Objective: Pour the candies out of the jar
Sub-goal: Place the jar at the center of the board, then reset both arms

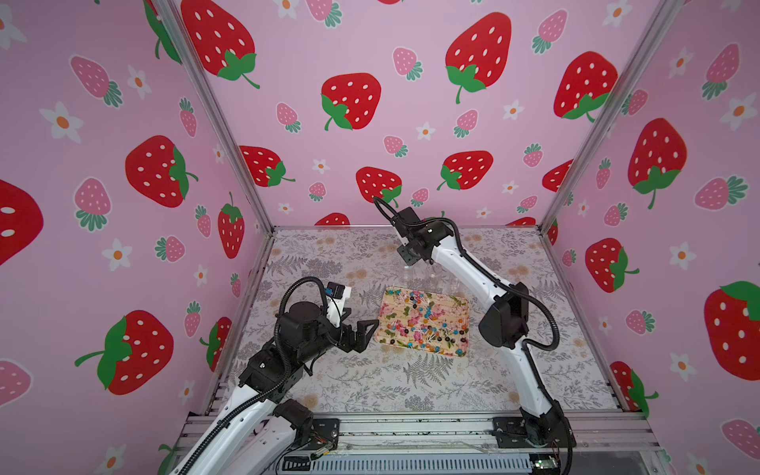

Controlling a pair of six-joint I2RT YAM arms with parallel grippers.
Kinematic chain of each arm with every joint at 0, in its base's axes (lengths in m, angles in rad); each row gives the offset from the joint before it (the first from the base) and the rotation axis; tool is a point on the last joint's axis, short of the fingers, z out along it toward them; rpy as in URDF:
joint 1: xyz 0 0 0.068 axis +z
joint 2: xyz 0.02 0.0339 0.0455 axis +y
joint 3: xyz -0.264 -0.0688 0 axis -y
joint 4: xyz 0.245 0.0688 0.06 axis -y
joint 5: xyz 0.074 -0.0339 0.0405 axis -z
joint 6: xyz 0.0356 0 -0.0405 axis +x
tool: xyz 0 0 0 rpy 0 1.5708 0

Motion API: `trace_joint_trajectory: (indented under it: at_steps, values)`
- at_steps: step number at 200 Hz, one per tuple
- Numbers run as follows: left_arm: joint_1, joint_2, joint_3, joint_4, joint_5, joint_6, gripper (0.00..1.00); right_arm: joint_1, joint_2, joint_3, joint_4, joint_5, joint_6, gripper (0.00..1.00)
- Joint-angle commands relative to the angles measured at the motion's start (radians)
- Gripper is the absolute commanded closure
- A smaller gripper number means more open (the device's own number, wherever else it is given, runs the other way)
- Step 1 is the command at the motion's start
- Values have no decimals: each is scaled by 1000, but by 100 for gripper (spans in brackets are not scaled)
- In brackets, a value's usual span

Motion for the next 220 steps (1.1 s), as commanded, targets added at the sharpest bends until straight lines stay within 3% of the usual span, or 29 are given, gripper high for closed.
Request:
trace_joint_trajectory:
  at_steps: [1,45,92,133,154,214,220]
  values:
    - [1,-12,15,1,-70,-29,1,-7,-117,-73,54,14,-22,54]
    - [0,-18,20,-1,-248,-26,1,-11,-420,-386,227,34,-61,53]
    - [2,-40,-46,57,-538,8,1,-96,-809,-797,454,-20,-68,52]
    - [4,-84,-255,365,-812,111,1,-194,-1168,-1221,661,8,-81,49]
    - [20,-70,-329,478,-850,151,1,-268,-1309,-1388,693,16,-55,49]
    - [68,1,-338,482,-833,170,1,-380,-1546,-1681,699,31,30,49]
    - [73,1,-344,487,-834,169,1,-385,-1563,-1705,704,30,36,45]
